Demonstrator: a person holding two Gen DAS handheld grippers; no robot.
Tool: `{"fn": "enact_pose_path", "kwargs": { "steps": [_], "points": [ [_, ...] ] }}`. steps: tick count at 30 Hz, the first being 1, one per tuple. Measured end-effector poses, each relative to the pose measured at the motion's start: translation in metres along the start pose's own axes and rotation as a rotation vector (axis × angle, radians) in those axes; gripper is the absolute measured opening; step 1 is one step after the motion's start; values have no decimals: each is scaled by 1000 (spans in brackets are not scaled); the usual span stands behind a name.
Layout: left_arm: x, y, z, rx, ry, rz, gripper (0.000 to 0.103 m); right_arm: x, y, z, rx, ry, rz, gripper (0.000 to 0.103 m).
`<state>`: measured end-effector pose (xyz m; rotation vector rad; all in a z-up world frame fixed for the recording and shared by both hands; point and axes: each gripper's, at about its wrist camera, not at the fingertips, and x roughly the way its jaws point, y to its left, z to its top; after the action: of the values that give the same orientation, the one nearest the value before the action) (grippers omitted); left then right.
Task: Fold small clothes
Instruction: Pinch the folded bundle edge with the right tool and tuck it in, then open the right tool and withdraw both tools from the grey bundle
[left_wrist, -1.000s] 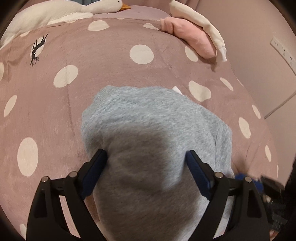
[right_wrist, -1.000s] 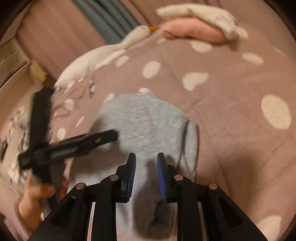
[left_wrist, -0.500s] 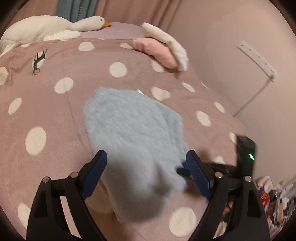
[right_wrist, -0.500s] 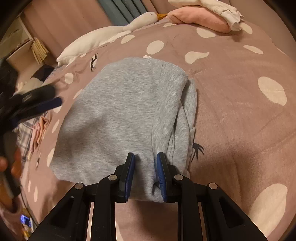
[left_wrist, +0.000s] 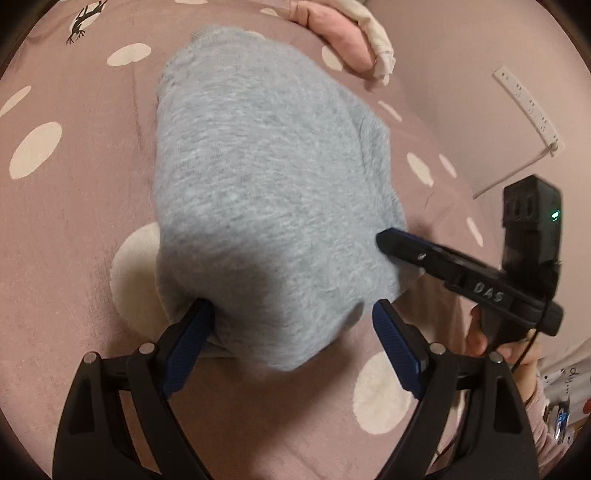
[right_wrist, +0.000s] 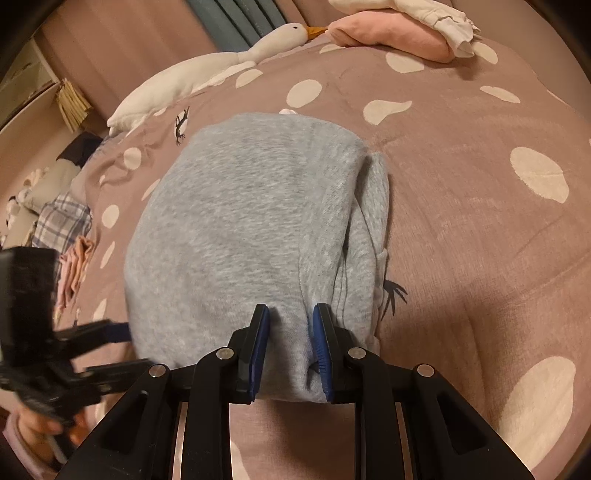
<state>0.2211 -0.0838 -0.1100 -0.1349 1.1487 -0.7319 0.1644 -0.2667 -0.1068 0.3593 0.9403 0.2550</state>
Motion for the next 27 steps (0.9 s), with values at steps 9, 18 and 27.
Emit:
{"fn": "enact_pose_path", "kwargs": {
  "steps": [9,18,27],
  "points": [
    [-18,-13,-14,13,-45,76,89,-1,-1,-1,14,-3,9,22],
    [-44,-22,-31,96,-105,173,90,0,-3,1,24,2,12,22],
    [-47,-15,-34,89,-108,187,90,0,-2,1,24,7,6,22]
  ]
}}
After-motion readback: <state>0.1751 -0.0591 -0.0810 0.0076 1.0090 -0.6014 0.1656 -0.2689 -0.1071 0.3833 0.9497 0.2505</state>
